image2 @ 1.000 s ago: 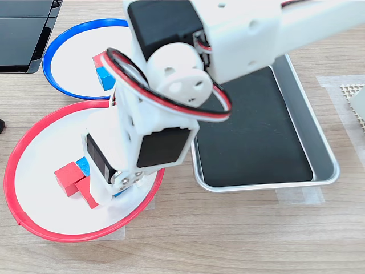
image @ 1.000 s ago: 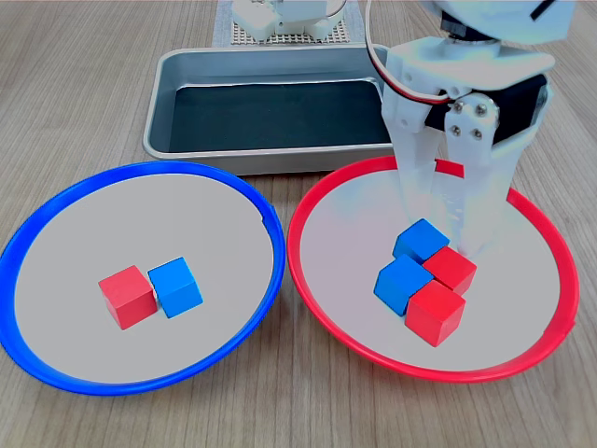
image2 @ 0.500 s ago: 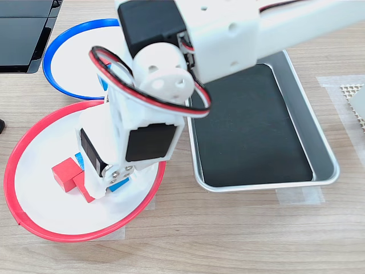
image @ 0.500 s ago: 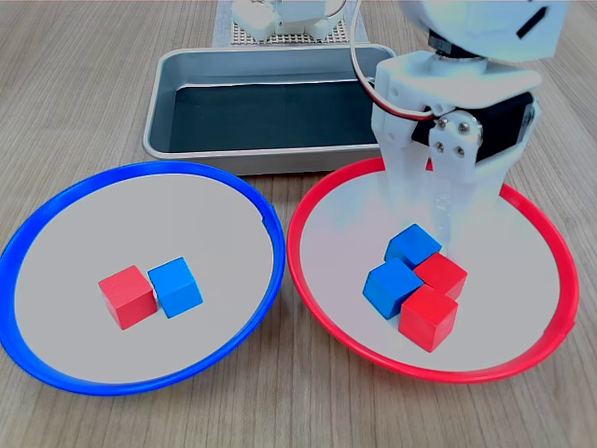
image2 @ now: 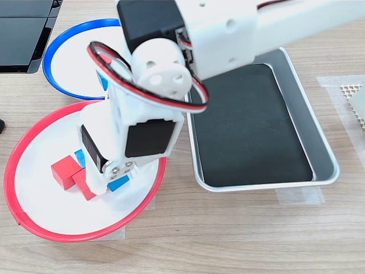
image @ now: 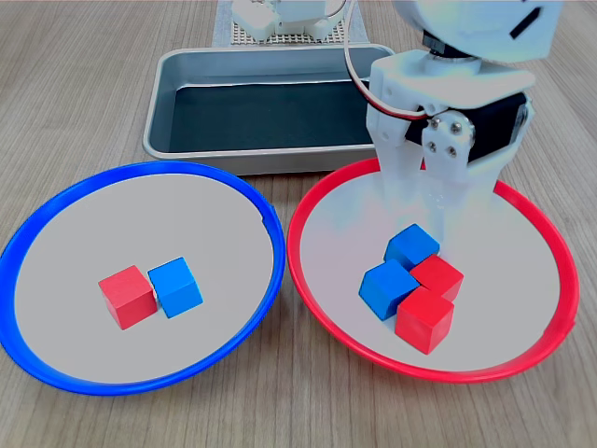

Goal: Relocate any misplaced blocks to their matching dishes.

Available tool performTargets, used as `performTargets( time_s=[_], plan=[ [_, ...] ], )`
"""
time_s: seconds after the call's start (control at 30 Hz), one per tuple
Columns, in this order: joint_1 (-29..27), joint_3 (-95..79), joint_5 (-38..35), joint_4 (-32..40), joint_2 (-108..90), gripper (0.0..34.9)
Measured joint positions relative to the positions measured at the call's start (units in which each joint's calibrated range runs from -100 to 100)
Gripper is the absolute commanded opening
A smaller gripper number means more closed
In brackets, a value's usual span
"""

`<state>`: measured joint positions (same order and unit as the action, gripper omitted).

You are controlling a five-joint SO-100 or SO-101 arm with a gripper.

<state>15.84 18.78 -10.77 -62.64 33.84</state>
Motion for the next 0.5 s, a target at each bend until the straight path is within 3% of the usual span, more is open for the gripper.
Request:
performTargets(
  time_s=[0.5],
  plan=[
    [-0.9, 1.7, 0.0, -0.1, 1.0, 12.2]
  ],
)
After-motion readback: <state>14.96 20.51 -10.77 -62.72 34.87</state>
